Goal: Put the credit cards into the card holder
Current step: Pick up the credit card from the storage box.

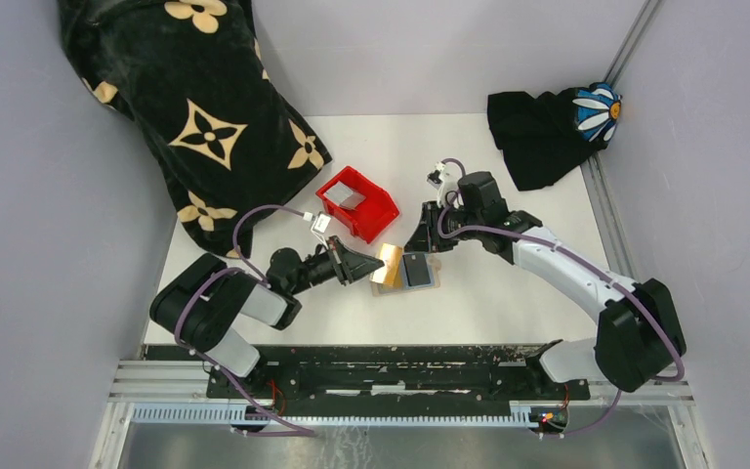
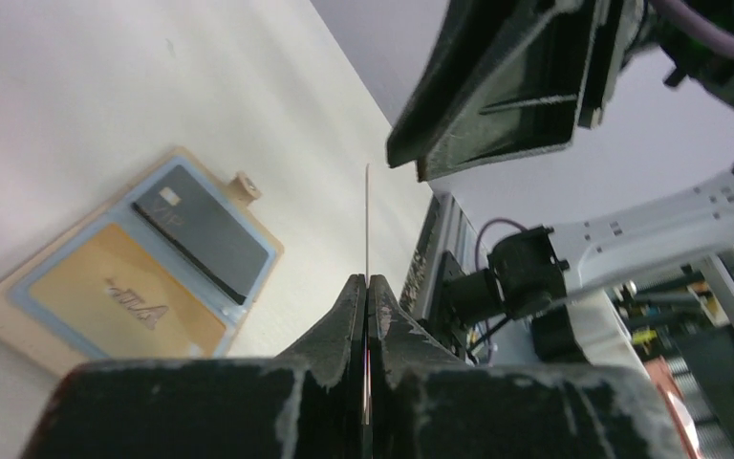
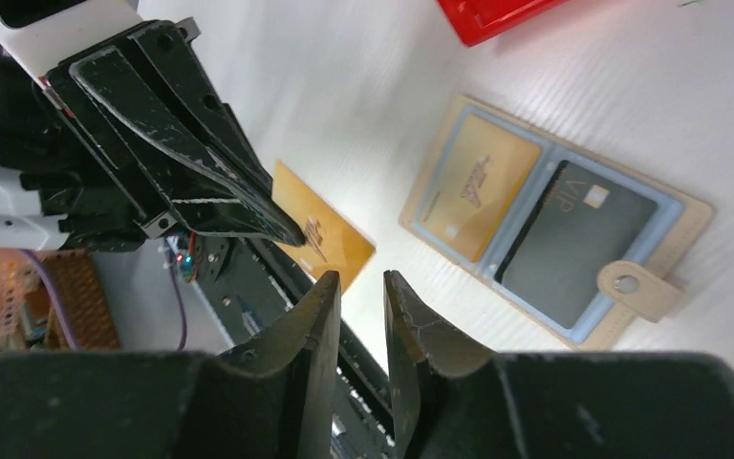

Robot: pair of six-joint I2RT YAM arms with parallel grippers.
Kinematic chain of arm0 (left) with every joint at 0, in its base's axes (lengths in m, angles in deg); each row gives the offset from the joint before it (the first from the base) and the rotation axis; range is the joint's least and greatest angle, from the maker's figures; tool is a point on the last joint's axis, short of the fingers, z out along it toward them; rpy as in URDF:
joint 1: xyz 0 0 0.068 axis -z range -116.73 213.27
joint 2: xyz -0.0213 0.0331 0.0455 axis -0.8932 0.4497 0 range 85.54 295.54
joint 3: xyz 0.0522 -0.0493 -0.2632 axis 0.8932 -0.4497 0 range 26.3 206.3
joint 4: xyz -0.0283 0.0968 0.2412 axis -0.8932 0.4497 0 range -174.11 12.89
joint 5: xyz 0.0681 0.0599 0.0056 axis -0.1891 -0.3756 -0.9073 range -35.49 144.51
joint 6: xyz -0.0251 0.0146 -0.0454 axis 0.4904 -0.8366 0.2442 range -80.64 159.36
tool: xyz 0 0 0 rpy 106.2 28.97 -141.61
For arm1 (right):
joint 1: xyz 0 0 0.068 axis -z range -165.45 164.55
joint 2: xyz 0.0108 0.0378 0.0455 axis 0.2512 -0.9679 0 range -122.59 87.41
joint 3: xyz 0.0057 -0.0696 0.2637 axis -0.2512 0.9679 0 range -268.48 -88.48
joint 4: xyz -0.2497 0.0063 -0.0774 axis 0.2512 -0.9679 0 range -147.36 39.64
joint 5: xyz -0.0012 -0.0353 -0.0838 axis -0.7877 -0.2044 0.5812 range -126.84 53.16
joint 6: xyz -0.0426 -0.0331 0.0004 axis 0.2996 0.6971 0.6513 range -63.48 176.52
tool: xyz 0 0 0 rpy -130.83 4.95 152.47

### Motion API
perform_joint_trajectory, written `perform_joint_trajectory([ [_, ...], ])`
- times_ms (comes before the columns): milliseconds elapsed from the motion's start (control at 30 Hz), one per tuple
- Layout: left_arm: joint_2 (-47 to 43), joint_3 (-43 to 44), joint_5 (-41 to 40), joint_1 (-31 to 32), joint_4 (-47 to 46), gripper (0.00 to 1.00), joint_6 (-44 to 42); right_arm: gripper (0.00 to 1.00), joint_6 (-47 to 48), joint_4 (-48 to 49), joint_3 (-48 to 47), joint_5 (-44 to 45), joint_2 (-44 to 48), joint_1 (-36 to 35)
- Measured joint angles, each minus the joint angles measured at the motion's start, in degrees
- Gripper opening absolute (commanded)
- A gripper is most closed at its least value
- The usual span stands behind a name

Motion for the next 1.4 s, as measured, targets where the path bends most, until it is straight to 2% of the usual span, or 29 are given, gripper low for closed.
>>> perform_joint_trajectory([
  [300, -2.9, -2.3, -18.3, 5.0, 0.4, 0.03, 2.8, 0.31, -4.6, 12.1, 9.9, 5.9, 5.2, 0.0],
  [533, -1.7, -2.3, -25.6, 9.3, -0.1, 0.03, 6.5, 0.31, -9.3, 22.7, 16.2, 6.7, 4.6, -0.1],
  [833, 4.1, -2.1, -29.0, 9.8, -4.0, 0.03, 11.4, 0.32, -12.8, 30.2, 18.3, 6.6, 3.9, -0.1],
  [1100, 10.1, -0.9, -29.7, 9.8, -6.8, 0.03, 15.5, 0.32, -14.3, 32.7, 18.4, 6.0, 2.8, -0.2],
  [1400, 11.3, -0.1, -29.7, 9.8, -6.8, 0.03, 16.9, 0.32, -14.7, 33.4, 18.8, 5.6, 1.9, -0.2],
])
